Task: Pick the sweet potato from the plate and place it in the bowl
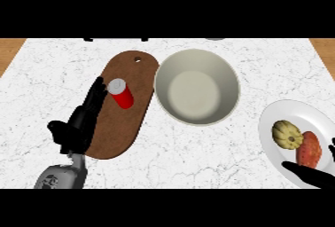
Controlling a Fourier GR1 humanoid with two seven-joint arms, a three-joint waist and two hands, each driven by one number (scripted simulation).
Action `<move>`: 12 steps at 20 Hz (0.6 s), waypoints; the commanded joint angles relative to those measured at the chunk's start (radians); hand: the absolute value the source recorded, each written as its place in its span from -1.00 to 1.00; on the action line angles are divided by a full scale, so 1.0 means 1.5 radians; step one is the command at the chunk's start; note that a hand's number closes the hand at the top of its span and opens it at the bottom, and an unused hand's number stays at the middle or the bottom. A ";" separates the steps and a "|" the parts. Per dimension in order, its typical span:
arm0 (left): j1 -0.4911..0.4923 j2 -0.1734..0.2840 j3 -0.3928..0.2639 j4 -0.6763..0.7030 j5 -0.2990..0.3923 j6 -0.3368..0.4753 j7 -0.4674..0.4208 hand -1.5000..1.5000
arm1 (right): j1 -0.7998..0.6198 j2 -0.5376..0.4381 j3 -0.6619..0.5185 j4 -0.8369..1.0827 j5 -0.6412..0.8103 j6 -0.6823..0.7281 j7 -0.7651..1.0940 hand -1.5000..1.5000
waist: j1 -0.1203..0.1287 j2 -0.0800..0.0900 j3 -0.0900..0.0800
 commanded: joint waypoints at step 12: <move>-0.005 -0.008 0.030 0.009 -0.008 -0.021 -0.007 0.00 | -0.064 -0.020 0.003 0.170 0.071 0.002 -0.038 -1.00 | 0.000 0.000 0.000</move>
